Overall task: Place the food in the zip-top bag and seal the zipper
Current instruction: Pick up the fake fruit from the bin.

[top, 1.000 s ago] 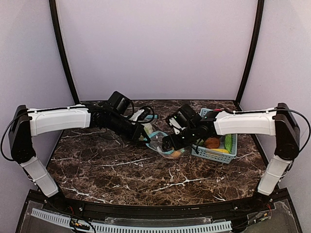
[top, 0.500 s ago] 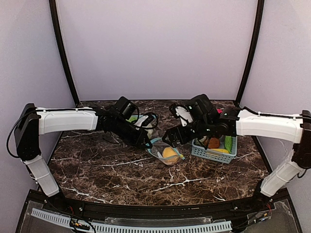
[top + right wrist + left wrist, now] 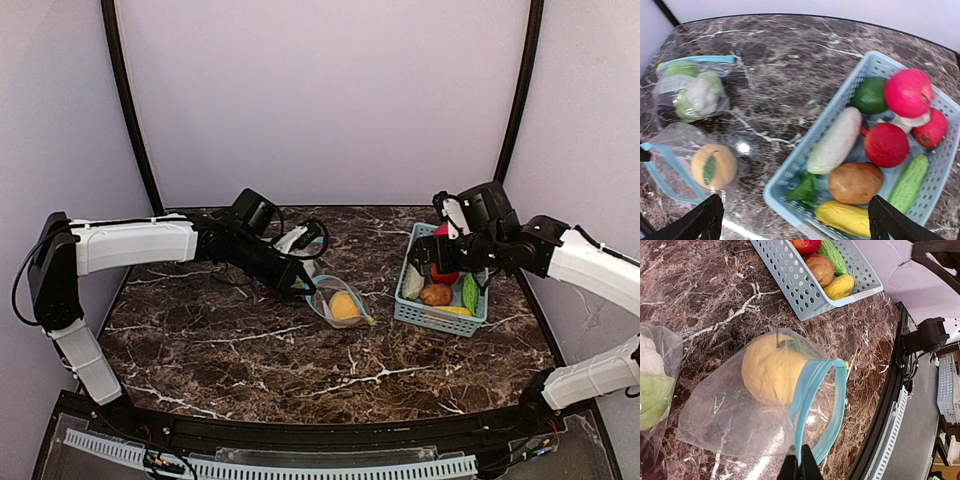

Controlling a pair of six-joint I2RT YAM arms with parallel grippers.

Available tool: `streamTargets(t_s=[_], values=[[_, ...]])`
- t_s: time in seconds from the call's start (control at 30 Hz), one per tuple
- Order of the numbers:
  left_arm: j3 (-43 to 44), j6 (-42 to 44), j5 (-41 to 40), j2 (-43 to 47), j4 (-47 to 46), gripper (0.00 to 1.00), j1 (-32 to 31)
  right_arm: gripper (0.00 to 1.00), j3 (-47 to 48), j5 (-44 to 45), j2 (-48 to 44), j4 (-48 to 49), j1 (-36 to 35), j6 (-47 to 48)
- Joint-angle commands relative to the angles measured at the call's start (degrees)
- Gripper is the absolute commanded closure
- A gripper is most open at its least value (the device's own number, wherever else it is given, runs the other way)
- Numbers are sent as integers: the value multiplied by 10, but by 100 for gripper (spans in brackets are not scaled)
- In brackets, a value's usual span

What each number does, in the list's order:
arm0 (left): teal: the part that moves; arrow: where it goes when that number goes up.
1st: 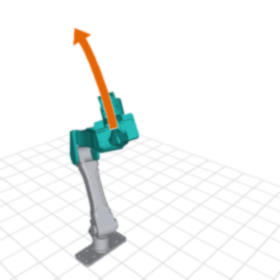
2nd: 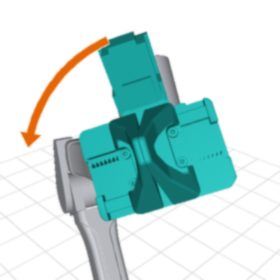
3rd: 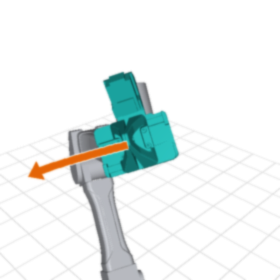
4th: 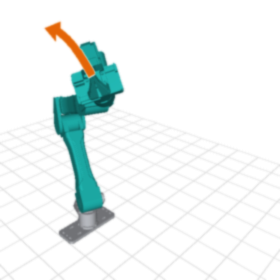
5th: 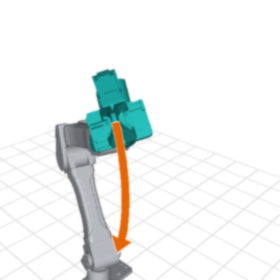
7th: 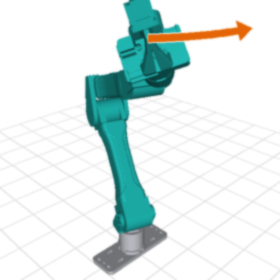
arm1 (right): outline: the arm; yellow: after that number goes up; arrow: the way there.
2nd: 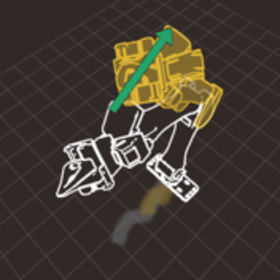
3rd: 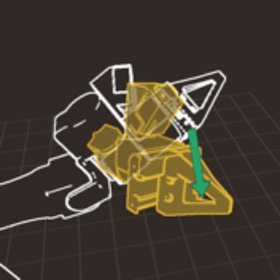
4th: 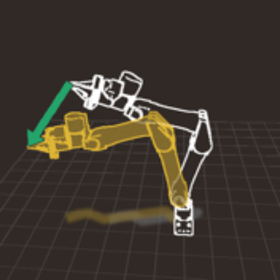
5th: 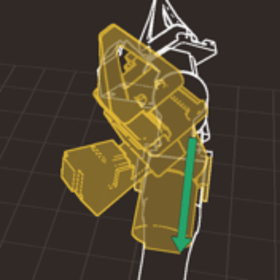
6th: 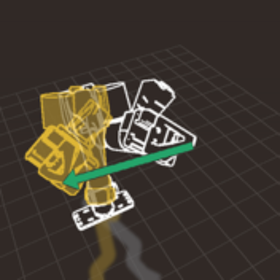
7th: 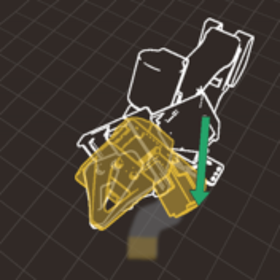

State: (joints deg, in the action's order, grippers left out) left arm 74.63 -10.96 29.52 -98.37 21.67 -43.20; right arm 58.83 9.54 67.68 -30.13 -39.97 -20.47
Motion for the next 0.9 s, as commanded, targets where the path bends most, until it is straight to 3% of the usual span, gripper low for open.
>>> streamTargets(t_s=[0.0, 0.33, 0.6, 0.87], values=[[-45, 26, 17, 48, -64, 99, 11, 1, -19, 16, 5, -49, 82, -10], [-71, 19, 0, 54, -48, 99, 12, 1, 11, -48, 139, 15, 211, 37], [-67, 24, -16, 57, -37, 99, 12, 6, 44, -20, 257, 52, 228, 35], [-64, 28, -20, 58, -29, 99, 12, 19, 42, -18, 301, 90, 233, 25]])
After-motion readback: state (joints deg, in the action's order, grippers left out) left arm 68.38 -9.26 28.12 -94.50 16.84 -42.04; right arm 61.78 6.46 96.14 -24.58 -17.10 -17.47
